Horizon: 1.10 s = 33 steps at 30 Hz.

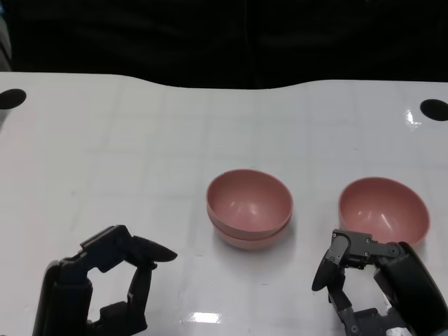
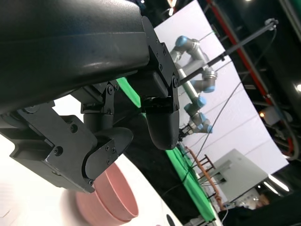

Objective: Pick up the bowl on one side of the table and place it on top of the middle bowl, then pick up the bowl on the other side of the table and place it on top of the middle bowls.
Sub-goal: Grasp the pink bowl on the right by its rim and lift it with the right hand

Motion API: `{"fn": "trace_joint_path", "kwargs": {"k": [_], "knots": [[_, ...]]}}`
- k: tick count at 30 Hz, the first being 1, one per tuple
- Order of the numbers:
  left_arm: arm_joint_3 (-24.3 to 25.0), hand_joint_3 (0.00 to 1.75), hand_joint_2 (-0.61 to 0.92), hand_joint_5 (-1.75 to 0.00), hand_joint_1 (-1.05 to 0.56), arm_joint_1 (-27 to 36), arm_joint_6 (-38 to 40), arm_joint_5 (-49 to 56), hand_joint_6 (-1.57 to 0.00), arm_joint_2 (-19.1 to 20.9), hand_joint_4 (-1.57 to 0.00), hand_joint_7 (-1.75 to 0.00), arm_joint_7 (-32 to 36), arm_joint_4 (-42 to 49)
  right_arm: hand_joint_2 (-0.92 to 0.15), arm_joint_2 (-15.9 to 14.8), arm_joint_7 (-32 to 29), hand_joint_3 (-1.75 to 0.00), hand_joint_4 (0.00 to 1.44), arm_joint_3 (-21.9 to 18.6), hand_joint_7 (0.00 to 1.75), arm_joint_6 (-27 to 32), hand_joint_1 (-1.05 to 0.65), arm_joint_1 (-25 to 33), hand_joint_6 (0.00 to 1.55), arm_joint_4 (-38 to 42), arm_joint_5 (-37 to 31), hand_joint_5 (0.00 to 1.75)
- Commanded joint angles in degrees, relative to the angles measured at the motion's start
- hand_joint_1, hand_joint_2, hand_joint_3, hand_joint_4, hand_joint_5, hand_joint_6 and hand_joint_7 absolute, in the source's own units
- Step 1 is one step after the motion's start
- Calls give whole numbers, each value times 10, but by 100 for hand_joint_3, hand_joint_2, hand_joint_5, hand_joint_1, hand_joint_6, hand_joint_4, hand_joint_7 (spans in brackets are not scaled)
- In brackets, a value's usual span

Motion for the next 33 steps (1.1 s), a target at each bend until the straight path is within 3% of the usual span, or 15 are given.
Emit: {"fn": "trace_joint_path", "kwargs": {"k": [1, 4, 5, 8, 22, 28, 32, 33], "knots": [[-3, 119, 48, -149, 3, 18, 29, -51, -80, -8, -79, -115, -42, -20, -22, -6, -1, -156, 83, -5, 131, -5, 5, -1, 82, 3, 5, 164], [-5, 118, 50, -151, 3, 22, 57, -90, -80, -21, -79, -117, -77, -22, -22, -9, -5, -156, 83, -8, 131, -6, 5, -2, 82, 2, 0, 164], [-11, 136, 43, -165, 6, 22, 80, -120, -79, -28, -86, -145, -95, -20, -21, -11, -7, -155, 85, -11, 131, -9, 3, -3, 83, 3, -4, 165], [-12, 146, 40, -174, 8, 22, 117, -175, -77, -41, -92, -167, -136, -21, -21, -14, -8, -153, 85, -15, 130, -14, 4, -6, 83, 8, -6, 165], [12, 147, 41, -175, 5, 20, 200, -247, -77, -87, -95, -175, -209, -49, -23, -14, -10, -153, 84, -21, 128, -31, 6, -14, 84, 14, -5, 159], [24, 152, 39, -175, 2, 18, 217, -257, -76, -89, -95, -175, -236, -49, -16, -23, -36, -156, 74, -39, 125, -77, 7, -23, 72, 10, -41, 154], [29, 152, 39, -175, 2, 18, 204, -244, -74, -93, -95, -175, -245, -40, -21, -29, -69, -138, 66, -56, 114, -88, -8, -14, 64, -9, -91, 137], [30, 152, 39, -175, 2, 20, 202, -236, -74, -95, -95, -175, -244, -40, -25, -30, -74, -124, 57, -58, 107, -85, -17, -9, 56, -16, -100, 133]]}}
